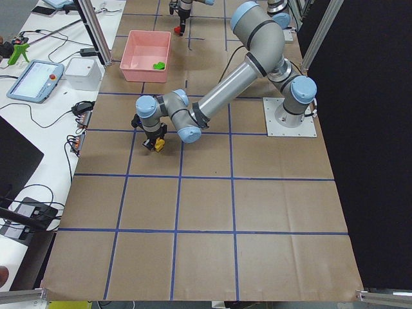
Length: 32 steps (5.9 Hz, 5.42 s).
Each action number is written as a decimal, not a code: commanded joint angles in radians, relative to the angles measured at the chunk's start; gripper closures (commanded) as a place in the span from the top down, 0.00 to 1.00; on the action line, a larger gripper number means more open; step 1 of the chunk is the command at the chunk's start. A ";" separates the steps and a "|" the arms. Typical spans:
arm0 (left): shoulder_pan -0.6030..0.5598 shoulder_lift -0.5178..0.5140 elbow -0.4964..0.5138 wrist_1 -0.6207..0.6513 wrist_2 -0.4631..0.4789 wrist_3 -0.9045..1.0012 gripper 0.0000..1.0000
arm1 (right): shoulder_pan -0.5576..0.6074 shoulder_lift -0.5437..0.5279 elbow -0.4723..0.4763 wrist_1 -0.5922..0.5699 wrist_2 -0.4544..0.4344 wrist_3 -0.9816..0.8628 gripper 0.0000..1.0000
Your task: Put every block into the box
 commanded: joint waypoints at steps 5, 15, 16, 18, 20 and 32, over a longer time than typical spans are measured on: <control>-0.145 0.118 0.396 -0.531 0.007 -0.535 0.31 | -0.005 -0.072 -0.034 0.023 0.061 -0.025 0.06; -0.668 -0.185 0.562 -0.281 -0.028 -1.665 0.99 | 0.021 -0.111 -0.434 0.448 0.372 -0.209 0.05; -0.670 -0.153 0.565 -0.289 -0.025 -1.666 0.99 | 0.043 -0.078 -0.460 0.446 0.412 -0.203 0.04; -0.620 -0.011 0.539 -0.409 0.000 -1.590 0.99 | 0.153 -0.003 -0.500 0.404 0.461 -0.014 0.05; -0.502 0.146 0.445 -0.546 0.050 -1.234 0.99 | 0.216 0.075 -0.558 0.333 0.460 0.053 0.14; -0.468 0.552 0.030 -0.544 0.054 -1.017 0.99 | 0.208 -0.419 -0.495 1.315 0.048 -0.009 1.00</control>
